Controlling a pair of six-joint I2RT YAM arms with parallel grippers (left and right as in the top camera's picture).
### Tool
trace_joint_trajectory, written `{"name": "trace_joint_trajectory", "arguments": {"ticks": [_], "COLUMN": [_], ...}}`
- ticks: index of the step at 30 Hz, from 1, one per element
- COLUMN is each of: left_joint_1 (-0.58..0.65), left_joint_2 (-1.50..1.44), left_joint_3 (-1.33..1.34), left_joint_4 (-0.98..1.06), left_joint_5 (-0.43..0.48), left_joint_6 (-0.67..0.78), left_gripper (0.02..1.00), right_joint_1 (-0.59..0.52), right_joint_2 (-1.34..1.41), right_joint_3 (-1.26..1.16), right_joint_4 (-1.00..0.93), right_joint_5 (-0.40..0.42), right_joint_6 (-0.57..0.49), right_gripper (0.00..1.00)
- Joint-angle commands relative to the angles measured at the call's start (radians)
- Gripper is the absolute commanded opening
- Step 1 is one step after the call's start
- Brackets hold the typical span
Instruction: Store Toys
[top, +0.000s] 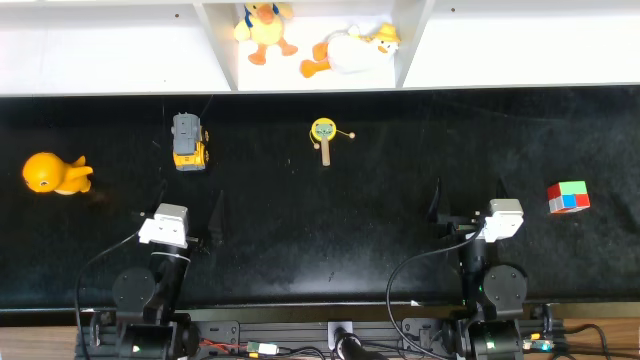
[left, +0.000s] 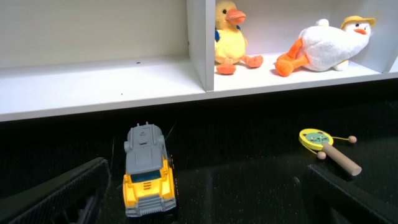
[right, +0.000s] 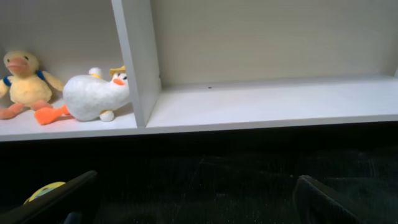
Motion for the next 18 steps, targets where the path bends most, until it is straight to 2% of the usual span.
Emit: {"name": "trace_joint_trajectory", "arguments": {"ticks": [1, 6, 13, 18], "left_joint_1": [-0.003, 0.003, 0.074, 0.240], "left_joint_2": [-0.008, 0.002, 0.194, 0.441], "left_joint_3": [-0.004, 0.062, 0.363, 0.591], "left_joint_4": [-0.002, -0.093, -0.460, -0.643], "left_joint_5": [-0.013, -0.008, -0.003, 0.151], "left_joint_6": [-0.010, -0.011, -0.016, 0.204], "left_gripper": [0.998, 0.998, 0.996, 0.996], "right_joint_1": [-0.003, -0.003, -0.003, -0.003], "right_joint_2": [-0.008, -0.008, -0.008, -0.008], "right_joint_3": [-0.013, -0.013, -0.013, -0.013], "right_joint_4": [0.004, 0.004, 0.004, 0.004], "right_joint_5": [0.010, 0.010, 0.010, 0.010], "right_joint_6": [0.004, 0.004, 0.004, 0.004], "right_gripper": [0.996, 0.993, 0.996, 0.996]}}
